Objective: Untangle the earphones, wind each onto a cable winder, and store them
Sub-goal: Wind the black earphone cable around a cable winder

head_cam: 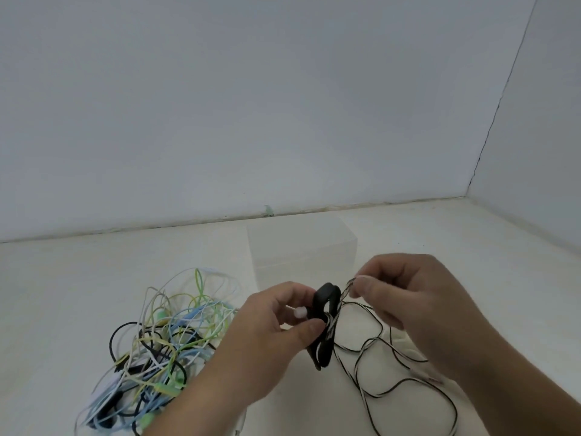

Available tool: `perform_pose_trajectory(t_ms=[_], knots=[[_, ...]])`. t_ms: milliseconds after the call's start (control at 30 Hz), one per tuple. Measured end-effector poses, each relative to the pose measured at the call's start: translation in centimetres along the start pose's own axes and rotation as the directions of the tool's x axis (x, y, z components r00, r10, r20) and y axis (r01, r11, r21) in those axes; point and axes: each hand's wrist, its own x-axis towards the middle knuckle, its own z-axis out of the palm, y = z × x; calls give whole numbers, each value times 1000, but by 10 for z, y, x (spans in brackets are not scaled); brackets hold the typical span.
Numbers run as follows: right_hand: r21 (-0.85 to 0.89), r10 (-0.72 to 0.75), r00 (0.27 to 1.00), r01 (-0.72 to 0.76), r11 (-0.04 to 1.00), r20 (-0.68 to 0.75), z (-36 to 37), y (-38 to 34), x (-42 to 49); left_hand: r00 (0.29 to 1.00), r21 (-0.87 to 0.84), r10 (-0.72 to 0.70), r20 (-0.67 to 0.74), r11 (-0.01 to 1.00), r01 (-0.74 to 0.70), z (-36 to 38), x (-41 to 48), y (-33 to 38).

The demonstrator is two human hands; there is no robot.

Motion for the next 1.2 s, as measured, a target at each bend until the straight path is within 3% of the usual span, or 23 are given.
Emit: perform_pose_trajectory(t_ms=[133, 267, 433, 600, 900, 1200], knots=[[-75, 0, 989, -11, 997, -146, 1, 1, 2, 988, -181, 0, 158, 983, 29, 3, -3, 5], [-135, 82, 989, -98, 986, -125, 1, 10, 5, 973, -354, 35, 230, 934, 50, 3, -5, 9], [-377, 246, 941, -147, 915, 232, 9, 20, 6, 997, -462, 48, 68, 887, -11, 0, -2, 9], [-332, 268, 863, -125, 935, 429, 15, 15, 3, 990, -471, -54, -134, 882, -16, -2, 2, 6], [-330, 256, 817, -86, 940, 517, 15, 5, 1, 982, -471, -91, -165, 882, 3, 1, 3, 5], [-266, 332, 798, -223, 938, 503, 14, -2, -4, 987, -518, -127, -98, 854, 59, 0, 1, 10]])
